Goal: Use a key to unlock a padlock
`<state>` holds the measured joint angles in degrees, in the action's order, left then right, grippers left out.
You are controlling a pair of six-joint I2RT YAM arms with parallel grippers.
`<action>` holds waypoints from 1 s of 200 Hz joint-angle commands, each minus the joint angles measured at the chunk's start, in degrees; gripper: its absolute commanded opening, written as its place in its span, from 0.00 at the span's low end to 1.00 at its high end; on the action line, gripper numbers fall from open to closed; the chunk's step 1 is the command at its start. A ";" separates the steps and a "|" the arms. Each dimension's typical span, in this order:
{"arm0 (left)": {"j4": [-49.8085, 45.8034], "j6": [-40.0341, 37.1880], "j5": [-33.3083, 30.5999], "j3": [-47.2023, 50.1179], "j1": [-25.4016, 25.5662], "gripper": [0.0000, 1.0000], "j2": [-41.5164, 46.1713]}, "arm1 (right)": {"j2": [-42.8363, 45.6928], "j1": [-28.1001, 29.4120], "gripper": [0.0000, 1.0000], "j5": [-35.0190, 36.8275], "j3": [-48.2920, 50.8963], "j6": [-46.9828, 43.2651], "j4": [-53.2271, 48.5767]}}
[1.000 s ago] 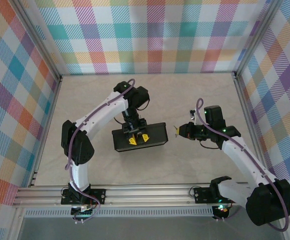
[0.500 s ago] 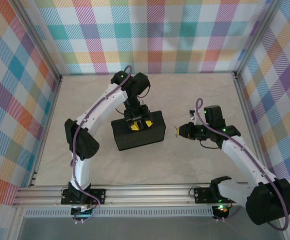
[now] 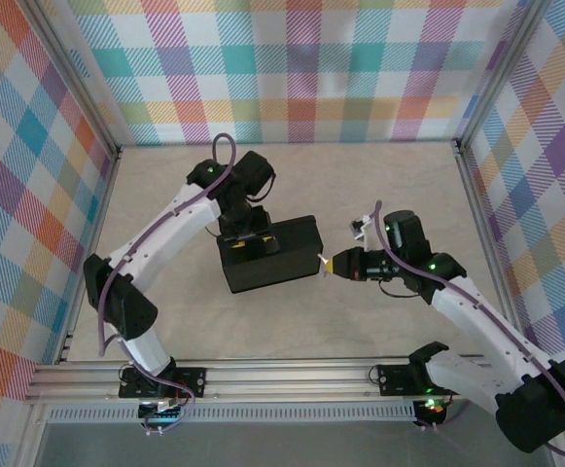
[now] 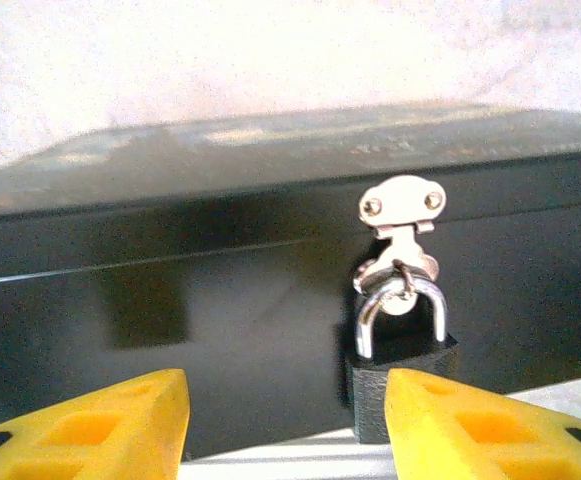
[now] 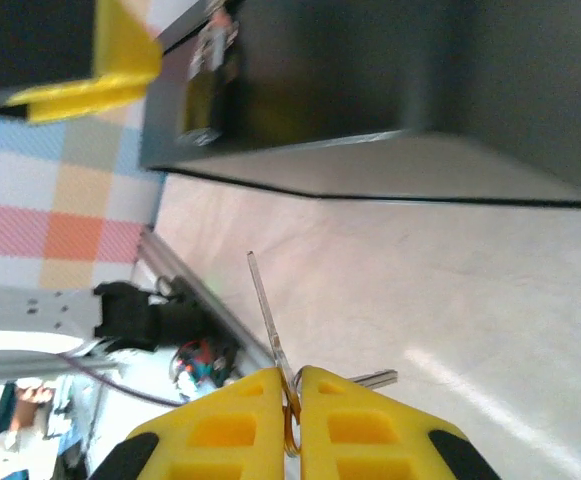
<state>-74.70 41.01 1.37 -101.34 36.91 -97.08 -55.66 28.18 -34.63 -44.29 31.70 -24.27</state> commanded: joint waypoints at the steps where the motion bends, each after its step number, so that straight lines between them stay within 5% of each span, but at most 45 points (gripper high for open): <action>1: 7.09 -1.68 -5.57 1.80 -0.43 0.55 4.00 | -0.07 4.90 0.11 0.25 1.83 7.08 7.04; 54: 7.04 -16.95 -6.97 0.21 -1.38 0.55 4.63 | -8.41 14.91 0.11 6.51 -1.49 13.68 16.49; 109: 12.40 -23.97 -4.21 3.88 -2.16 0.57 6.29 | -16.05 18.31 0.10 10.57 -4.05 19.30 24.87; 153: 23.75 -48.57 3.05 7.45 -5.26 0.57 8.66 | -14.70 18.33 0.12 12.92 -3.44 19.79 22.88; 200: 17.65 -69.88 13.09 8.10 -5.62 0.53 10.44 | -16.05 17.50 0.12 8.42 -5.91 17.93 19.91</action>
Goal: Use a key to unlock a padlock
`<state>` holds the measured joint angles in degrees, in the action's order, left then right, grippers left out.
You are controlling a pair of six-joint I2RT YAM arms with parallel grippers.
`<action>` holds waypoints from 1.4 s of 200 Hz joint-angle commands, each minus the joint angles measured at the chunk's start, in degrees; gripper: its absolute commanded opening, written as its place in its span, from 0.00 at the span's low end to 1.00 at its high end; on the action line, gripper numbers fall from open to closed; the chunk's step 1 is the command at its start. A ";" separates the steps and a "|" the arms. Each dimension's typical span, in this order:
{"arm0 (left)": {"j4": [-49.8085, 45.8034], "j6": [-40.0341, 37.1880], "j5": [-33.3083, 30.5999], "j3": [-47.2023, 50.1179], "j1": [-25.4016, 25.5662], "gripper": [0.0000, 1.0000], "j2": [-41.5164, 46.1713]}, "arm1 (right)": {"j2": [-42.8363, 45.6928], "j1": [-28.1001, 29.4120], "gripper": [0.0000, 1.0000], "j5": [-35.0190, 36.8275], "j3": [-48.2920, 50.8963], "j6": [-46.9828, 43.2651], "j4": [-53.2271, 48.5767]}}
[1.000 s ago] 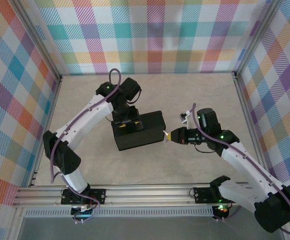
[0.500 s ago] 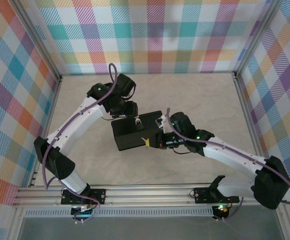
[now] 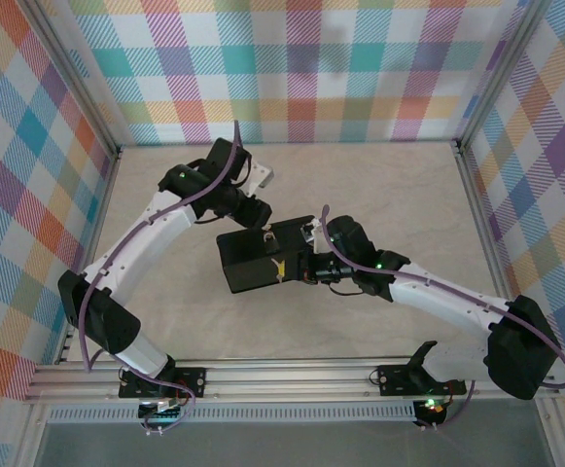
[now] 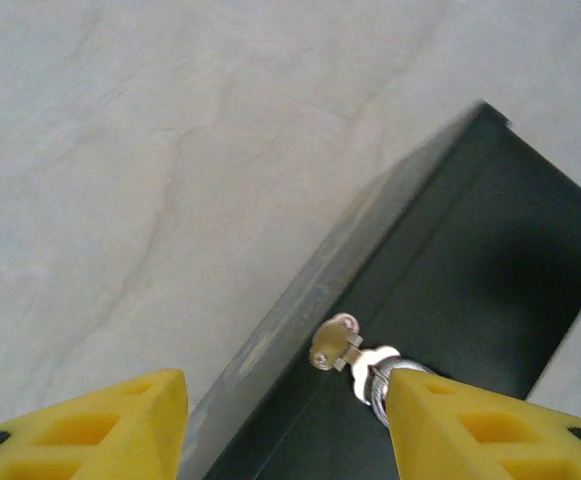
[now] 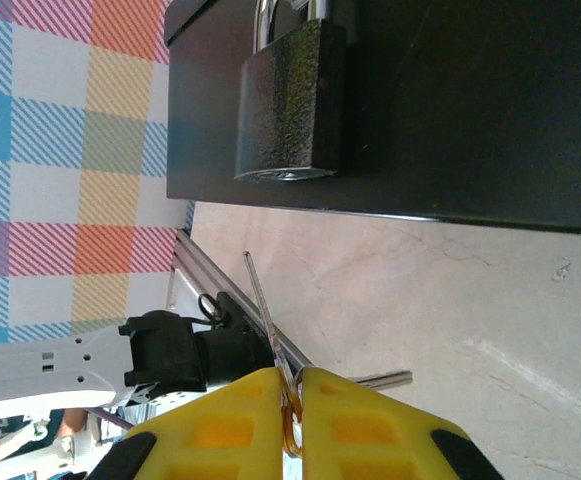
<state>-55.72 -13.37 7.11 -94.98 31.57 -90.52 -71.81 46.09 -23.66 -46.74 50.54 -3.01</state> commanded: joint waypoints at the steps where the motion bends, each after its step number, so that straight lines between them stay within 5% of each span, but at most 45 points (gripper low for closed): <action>1: -1.19 -15.74 7.37 2.04 -0.28 0.53 4.14 | 0.10 -0.39 0.12 -2.54 -3.50 -0.94 -1.42; 39: 9.99 -22.72 5.85 16.78 -0.50 0.57 14.17 | -0.11 -2.83 0.12 -5.23 -2.96 1.07 0.89; 51: 11.05 -18.80 0.64 17.53 -1.28 0.58 14.20 | 0.40 -3.49 0.12 -5.45 -2.44 1.64 1.25; 90: 11.93 -7.72 -0.28 18.34 -6.18 0.58 13.64 | 2.00 -4.62 0.12 -6.09 -1.31 1.23 0.79; 142: 9.35 0.47 8.25 19.51 -13.32 0.58 12.05 | 3.51 -4.93 0.12 -5.44 -0.06 1.31 1.51; 280: 7.33 3.25 20.47 25.46 -13.25 0.53 12.77 | -2.51 -16.88 0.12 -12.68 -0.54 -6.78 6.40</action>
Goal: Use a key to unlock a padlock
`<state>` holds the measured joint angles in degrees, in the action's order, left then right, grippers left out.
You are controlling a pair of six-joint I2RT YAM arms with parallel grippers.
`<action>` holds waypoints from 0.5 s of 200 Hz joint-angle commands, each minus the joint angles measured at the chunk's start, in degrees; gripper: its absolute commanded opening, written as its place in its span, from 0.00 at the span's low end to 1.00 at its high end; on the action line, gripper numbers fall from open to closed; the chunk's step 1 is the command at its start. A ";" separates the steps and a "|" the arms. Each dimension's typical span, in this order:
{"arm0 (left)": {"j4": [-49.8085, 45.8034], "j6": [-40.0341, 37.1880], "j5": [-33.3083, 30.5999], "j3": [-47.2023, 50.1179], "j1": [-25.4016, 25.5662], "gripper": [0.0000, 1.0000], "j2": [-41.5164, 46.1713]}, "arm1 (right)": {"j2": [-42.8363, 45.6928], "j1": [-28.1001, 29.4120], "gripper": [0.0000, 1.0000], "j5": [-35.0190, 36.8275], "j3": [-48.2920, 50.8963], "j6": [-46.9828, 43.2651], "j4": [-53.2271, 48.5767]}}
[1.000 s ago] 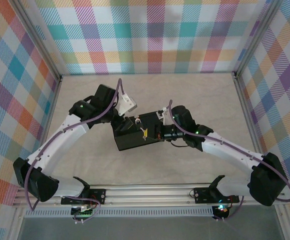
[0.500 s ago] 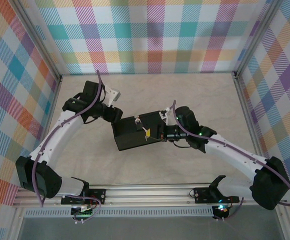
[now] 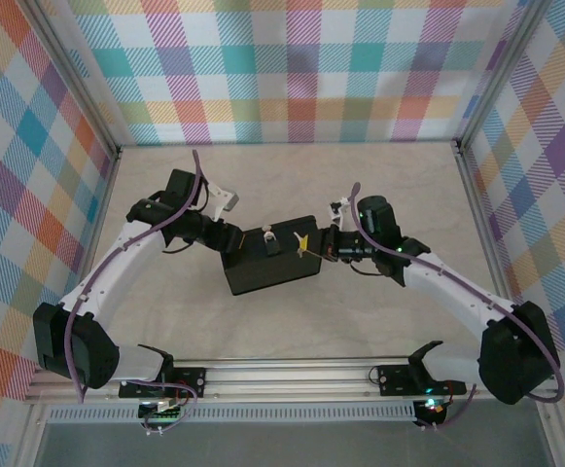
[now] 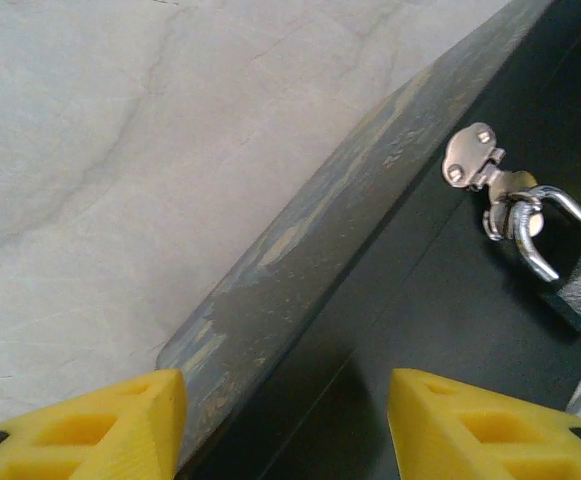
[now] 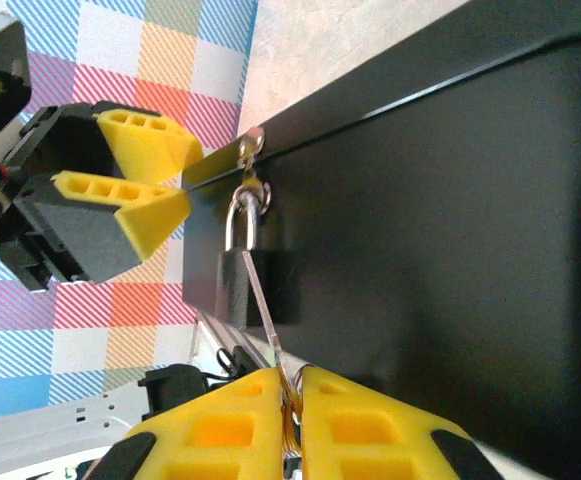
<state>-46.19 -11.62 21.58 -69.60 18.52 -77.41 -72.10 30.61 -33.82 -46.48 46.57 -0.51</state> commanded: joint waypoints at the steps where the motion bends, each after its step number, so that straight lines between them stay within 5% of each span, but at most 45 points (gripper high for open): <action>1: -2.21 1.55 6.23 0.08 -0.18 0.53 -0.41 | -2.33 -1.59 0.12 -2.54 -0.80 -2.84 3.93; 63: -7.12 -0.97 12.29 -2.29 3.30 0.50 -4.04 | -7.09 -7.42 0.11 -5.90 -7.49 -7.18 1.16; 100: -1.22 -5.87 5.76 -2.04 3.80 0.51 -1.89 | -7.25 -8.99 0.11 -9.85 -11.35 -10.49 -5.30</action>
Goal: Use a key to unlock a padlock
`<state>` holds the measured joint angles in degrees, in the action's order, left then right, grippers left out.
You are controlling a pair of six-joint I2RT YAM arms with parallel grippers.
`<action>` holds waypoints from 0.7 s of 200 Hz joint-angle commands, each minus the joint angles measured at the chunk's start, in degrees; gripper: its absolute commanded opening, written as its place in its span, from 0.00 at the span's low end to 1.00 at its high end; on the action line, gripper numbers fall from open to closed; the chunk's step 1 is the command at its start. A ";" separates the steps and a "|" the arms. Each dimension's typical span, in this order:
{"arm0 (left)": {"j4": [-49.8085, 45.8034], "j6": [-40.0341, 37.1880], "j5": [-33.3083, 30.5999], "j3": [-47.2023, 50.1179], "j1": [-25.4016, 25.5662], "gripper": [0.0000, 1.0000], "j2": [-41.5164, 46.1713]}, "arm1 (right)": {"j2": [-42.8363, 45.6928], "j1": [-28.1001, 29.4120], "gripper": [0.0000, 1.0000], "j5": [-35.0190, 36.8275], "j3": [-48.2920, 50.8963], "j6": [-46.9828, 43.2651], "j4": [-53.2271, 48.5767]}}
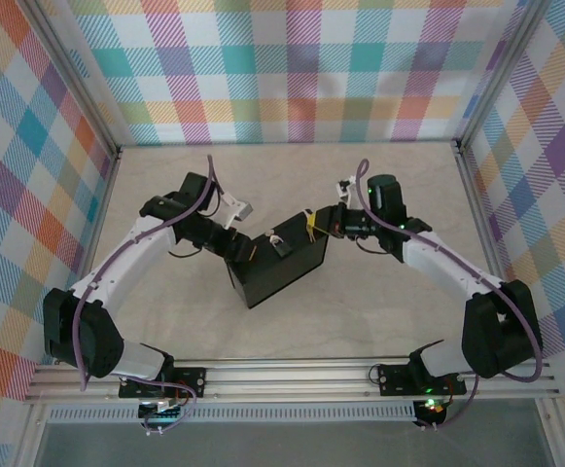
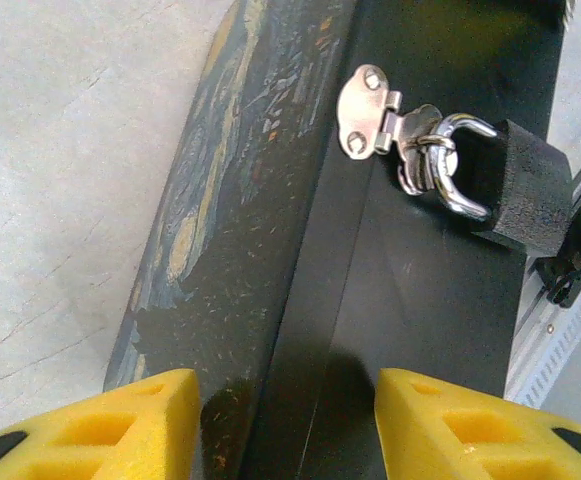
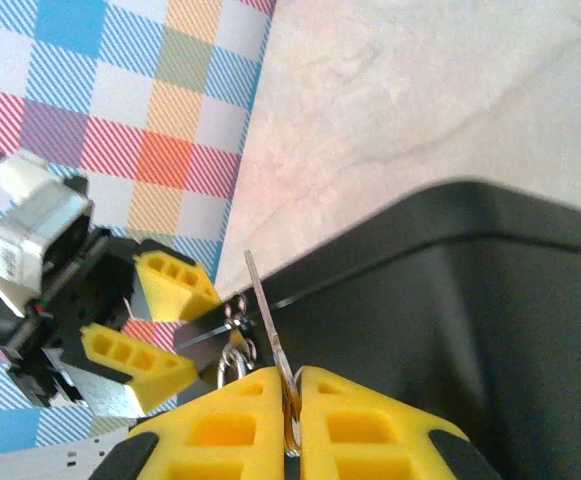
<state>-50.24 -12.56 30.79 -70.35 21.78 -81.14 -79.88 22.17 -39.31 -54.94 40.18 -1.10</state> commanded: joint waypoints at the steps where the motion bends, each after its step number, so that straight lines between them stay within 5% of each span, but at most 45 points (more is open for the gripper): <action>1: 3.20 -5.15 -3.71 -1.29 0.54 0.52 1.99 | 0.65 -0.55 0.11 -4.46 -2.89 -4.13 -4.83; 19: 8.88 -9.46 -5.91 -1.27 0.68 0.54 4.27 | 3.07 -0.56 0.11 -5.50 -1.89 -4.45 -7.37; 42: 11.52 -19.18 1.34 -4.05 0.80 0.58 5.44 | 6.54 -0.55 0.12 -7.17 1.15 -4.03 -8.53; 68: 2.68 -33.75 10.72 -11.64 1.66 0.59 1.01 | 9.76 0.21 0.12 -8.81 4.87 -2.33 -7.47; 140: -15.44 -58.24 17.58 -28.84 5.28 0.59 -14.66 | 16.77 5.83 0.13 -7.70 9.90 -0.26 -12.21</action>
<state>-56.84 -59.44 44.07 -95.57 25.91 -92.77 -65.73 26.30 -46.59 -46.33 39.13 -10.79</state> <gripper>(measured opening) 0.589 0.125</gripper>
